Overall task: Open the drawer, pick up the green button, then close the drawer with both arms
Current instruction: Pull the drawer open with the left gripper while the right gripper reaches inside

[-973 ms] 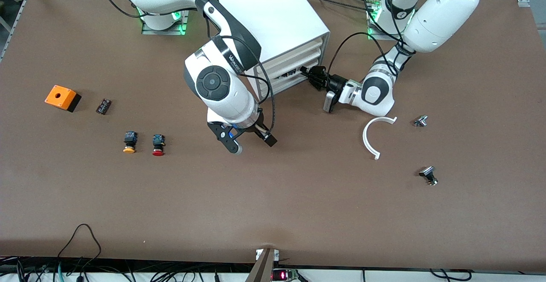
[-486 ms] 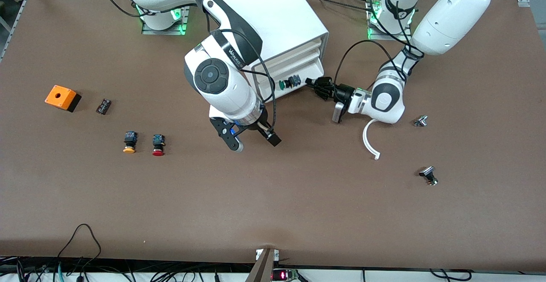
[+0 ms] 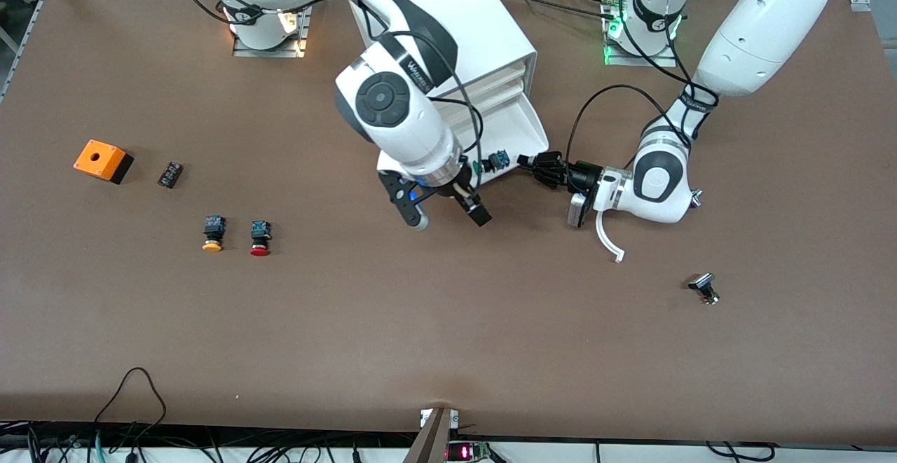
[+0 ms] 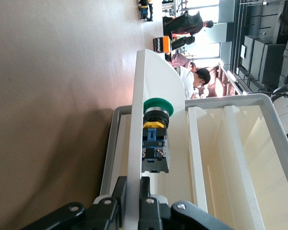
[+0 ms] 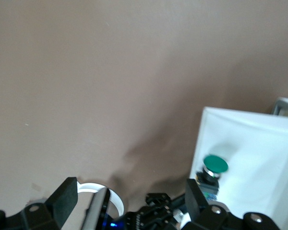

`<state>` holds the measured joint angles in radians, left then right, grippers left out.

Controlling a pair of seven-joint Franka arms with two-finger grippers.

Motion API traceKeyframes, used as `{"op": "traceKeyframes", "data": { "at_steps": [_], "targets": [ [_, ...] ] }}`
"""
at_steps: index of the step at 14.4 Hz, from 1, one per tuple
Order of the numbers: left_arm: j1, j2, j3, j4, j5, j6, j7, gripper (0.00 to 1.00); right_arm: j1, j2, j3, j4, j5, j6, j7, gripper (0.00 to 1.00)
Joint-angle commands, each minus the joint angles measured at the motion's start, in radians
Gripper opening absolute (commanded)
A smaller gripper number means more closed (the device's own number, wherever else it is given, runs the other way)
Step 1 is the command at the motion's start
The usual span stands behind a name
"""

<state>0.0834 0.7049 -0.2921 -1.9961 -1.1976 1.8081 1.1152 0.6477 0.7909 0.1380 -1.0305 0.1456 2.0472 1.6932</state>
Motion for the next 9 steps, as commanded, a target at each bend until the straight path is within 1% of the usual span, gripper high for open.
{"op": "traceKeyframes", "data": {
  "at_steps": [1, 4, 5, 6, 9],
  "targets": [
    [0.007, 0.002, 0.007, 0.037, -0.008, 0.0, -0.044, 0.0, 0.044, 0.056, -0.008, 0.04, 0.003, 0.022, 0.065, 0.99],
    [0.009, 0.002, 0.024, 0.053, 0.032, 0.0, -0.058, 0.0, 0.072, 0.082, -0.009, 0.038, -0.003, 0.031, 0.095, 0.99],
    [0.01, 0.002, 0.024, 0.051, 0.036, 0.0, -0.06, 0.91, 0.081, 0.09, -0.009, 0.035, -0.006, 0.027, 0.097, 0.99],
    [0.024, 0.002, 0.024, 0.051, 0.039, -0.001, -0.064, 1.0, 0.093, 0.094, -0.011, 0.03, -0.011, 0.025, 0.102, 0.99],
    [0.042, -0.01, 0.027, 0.054, 0.046, -0.018, -0.101, 1.0, 0.122, 0.122, -0.012, 0.029, -0.044, 0.022, 0.137, 0.99]
  ]
}}
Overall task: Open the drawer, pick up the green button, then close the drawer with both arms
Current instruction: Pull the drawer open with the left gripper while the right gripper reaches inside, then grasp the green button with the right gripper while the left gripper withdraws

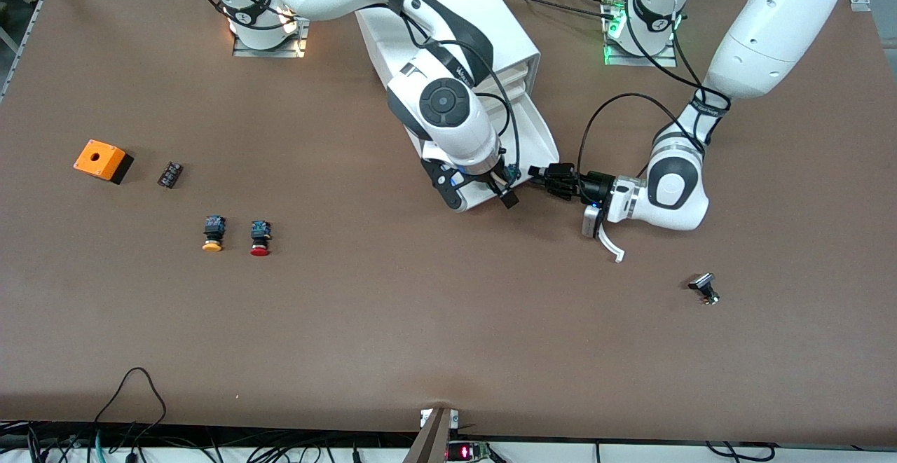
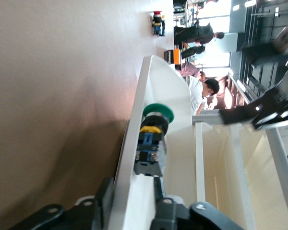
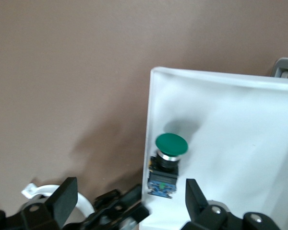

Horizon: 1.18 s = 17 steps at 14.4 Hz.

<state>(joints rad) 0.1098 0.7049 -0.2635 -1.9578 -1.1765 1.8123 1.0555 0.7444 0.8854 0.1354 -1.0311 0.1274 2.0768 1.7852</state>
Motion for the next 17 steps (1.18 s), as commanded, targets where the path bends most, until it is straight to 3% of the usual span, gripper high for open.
{"op": "traceKeyframes", "data": {
  "at_steps": [1, 6, 11, 12, 13, 16, 17],
  "targets": [
    [0.018, -0.016, 0.001, 0.02, 0.043, -0.027, -0.064, 1.0, 0.038, 0.035, -0.01, 0.028, -0.032, -0.007, 0.049, 0.99],
    [0.062, -0.083, 0.004, 0.083, 0.205, -0.073, -0.284, 1.0, 0.073, 0.081, -0.014, 0.028, -0.052, 0.02, 0.098, 0.99],
    [0.074, -0.113, 0.006, 0.207, 0.437, -0.155, -0.538, 1.0, 0.093, 0.099, -0.014, 0.02, -0.054, 0.025, 0.125, 0.96],
    [0.074, -0.123, 0.009, 0.235, 0.498, -0.163, -0.593, 1.0, 0.093, 0.101, -0.014, 0.02, -0.054, 0.025, 0.125, 0.88],
    [0.074, -0.133, 0.009, 0.264, 0.555, -0.183, -0.653, 1.0, 0.092, 0.101, -0.014, 0.02, -0.054, 0.025, 0.119, 0.73],
    [0.07, -0.133, 0.0, 0.422, 0.742, -0.295, -0.825, 1.0, 0.092, 0.093, -0.014, 0.023, -0.054, 0.019, 0.109, 0.1],
    [0.059, -0.134, -0.002, 0.475, 0.776, -0.333, -0.888, 1.0, 0.092, 0.09, -0.014, 0.025, -0.054, 0.014, 0.109, 0.0]
  ]
}}
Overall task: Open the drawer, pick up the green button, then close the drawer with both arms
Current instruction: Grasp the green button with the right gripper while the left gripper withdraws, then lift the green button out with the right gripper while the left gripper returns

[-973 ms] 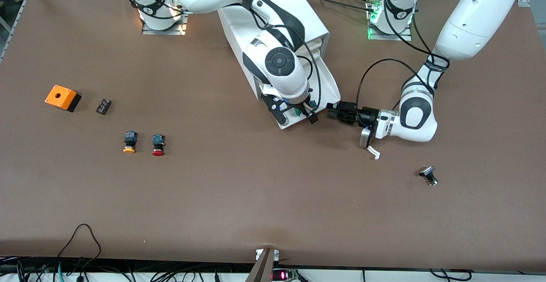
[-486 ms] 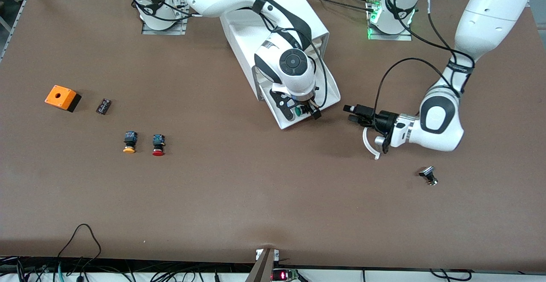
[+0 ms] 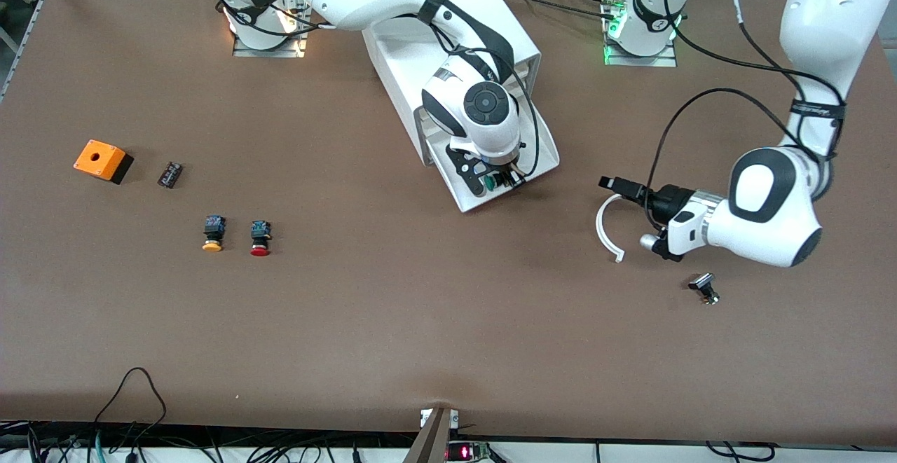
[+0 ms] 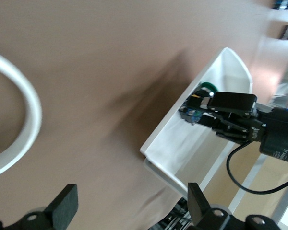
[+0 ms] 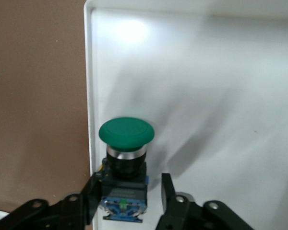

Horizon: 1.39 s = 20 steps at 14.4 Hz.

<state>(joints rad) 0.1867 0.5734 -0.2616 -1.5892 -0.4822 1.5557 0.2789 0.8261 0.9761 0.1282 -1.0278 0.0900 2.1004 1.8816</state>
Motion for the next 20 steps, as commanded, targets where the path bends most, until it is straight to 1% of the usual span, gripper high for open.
{"op": "traceKeyframes", "data": {
  "at_steps": [1, 2, 4, 6, 7, 9, 10, 12, 14, 15, 19, 20],
  "targets": [
    [-0.02, -0.003, -0.008, 0.15, 0.144, -0.104, -0.171, 1.0, 0.005, -0.008, -0.007, 0.023, -0.016, -0.019, 0.013, 0.0],
    [-0.023, -0.003, -0.016, 0.172, 0.204, -0.115, -0.196, 1.0, 0.004, -0.013, -0.01, 0.025, -0.015, -0.039, 0.011, 0.0],
    [-0.039, -0.03, -0.022, 0.17, 0.279, -0.117, -0.201, 1.0, -0.004, -0.036, -0.012, 0.031, -0.018, -0.079, 0.007, 0.0],
    [-0.067, -0.043, -0.022, 0.172, 0.387, -0.114, -0.225, 1.0, -0.004, -0.08, -0.041, 0.031, -0.018, -0.089, -0.056, 0.0],
    [-0.073, -0.043, -0.024, 0.172, 0.407, -0.111, -0.239, 1.0, -0.015, -0.091, -0.044, 0.031, -0.016, -0.103, -0.103, 0.0],
    [-0.108, -0.059, -0.022, 0.172, 0.415, -0.111, -0.309, 1.0, -0.07, -0.128, -0.035, 0.029, -0.009, -0.111, -0.189, 0.0],
    [-0.112, -0.061, -0.022, 0.172, 0.415, -0.109, -0.348, 1.0, -0.1, -0.148, -0.03, 0.023, -0.004, -0.121, -0.281, 0.0],
    [-0.115, -0.06, -0.022, 0.172, 0.415, -0.108, -0.4, 1.0, -0.152, -0.175, -0.032, 0.023, 0.016, -0.215, -0.479, 0.0],
    [-0.113, -0.06, -0.019, 0.172, 0.415, -0.109, -0.418, 1.0, -0.215, -0.215, -0.032, 0.003, 0.017, -0.296, -0.676, 0.0],
    [-0.113, -0.058, -0.019, 0.172, 0.415, -0.109, -0.419, 1.0, -0.249, -0.243, -0.032, -0.024, 0.026, -0.324, -0.779, 0.0],
    [-0.113, -0.056, -0.018, 0.164, 0.415, -0.114, -0.419, 1.0, -0.37, -0.382, -0.041, -0.254, 0.027, -0.326, -1.187, 0.0],
    [-0.115, -0.056, -0.018, 0.166, 0.415, -0.112, -0.419, 1.0, -0.386, -0.41, -0.064, -0.312, 0.027, -0.318, -1.294, 0.0]
  ]
}}
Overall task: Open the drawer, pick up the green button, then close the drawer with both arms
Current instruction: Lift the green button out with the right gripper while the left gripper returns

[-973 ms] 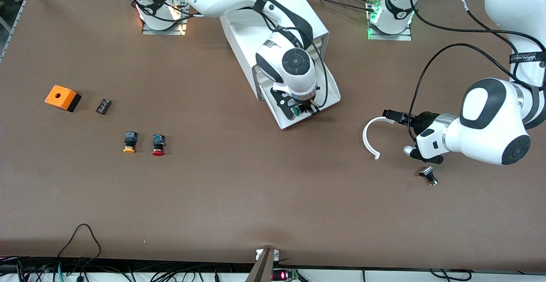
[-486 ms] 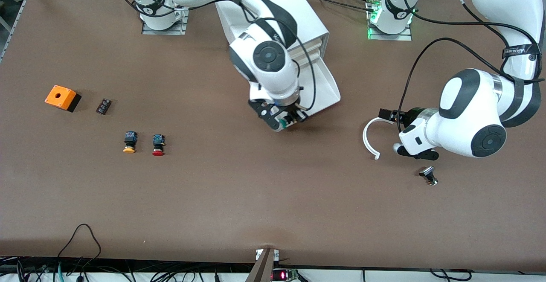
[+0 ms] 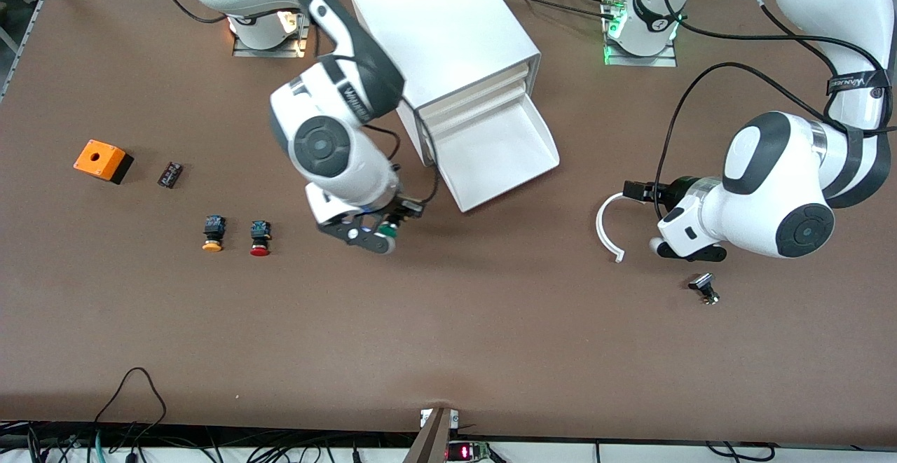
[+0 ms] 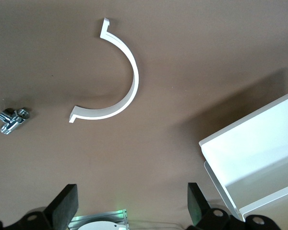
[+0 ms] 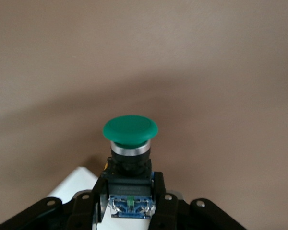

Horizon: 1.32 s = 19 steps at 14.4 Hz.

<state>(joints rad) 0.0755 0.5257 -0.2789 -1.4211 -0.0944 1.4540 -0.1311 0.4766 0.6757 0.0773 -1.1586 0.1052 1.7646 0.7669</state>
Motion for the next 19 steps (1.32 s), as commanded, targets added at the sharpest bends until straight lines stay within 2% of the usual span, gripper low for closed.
{"op": "traceKeyframes", "data": {
  "at_steps": [1, 3, 5, 8, 11, 13, 15, 19],
  "targets": [
    [-0.005, -0.006, 0.0, -0.002, 0.028, -0.009, -0.01, 1.0, -0.039, -0.145, -0.048, -0.247, 0.013, 0.054, -0.267, 0.0],
    [-0.013, 0.0, 0.001, -0.004, 0.028, -0.006, -0.01, 1.0, -0.039, -0.2, -0.099, -0.395, 0.016, 0.152, -0.422, 0.0],
    [-0.029, 0.014, 0.0, -0.01, 0.076, 0.009, -0.016, 1.0, -0.039, -0.214, -0.142, -0.485, 0.016, 0.231, -0.526, 0.0],
    [-0.092, 0.04, 0.001, -0.035, 0.101, 0.07, -0.233, 1.0, -0.044, -0.211, -0.186, -0.591, 0.016, 0.354, -0.642, 0.0],
    [-0.137, 0.092, 0.001, -0.057, 0.099, 0.211, -0.404, 1.0, -0.069, -0.199, -0.189, -0.685, 0.018, 0.478, -0.679, 0.0],
    [-0.172, 0.092, 0.001, -0.103, 0.087, 0.313, -0.494, 1.0, -0.07, -0.176, -0.189, -0.728, 0.018, 0.55, -0.679, 0.0],
    [-0.229, 0.097, 0.003, -0.117, 0.087, 0.353, -0.577, 1.0, -0.078, -0.147, -0.189, -0.731, 0.024, 0.573, -0.678, 0.0],
    [-0.241, 0.108, 0.003, -0.137, 0.088, 0.419, -0.614, 1.0, -0.082, -0.12, -0.189, -0.728, 0.053, 0.587, -0.678, 0.0]
  ]
}}
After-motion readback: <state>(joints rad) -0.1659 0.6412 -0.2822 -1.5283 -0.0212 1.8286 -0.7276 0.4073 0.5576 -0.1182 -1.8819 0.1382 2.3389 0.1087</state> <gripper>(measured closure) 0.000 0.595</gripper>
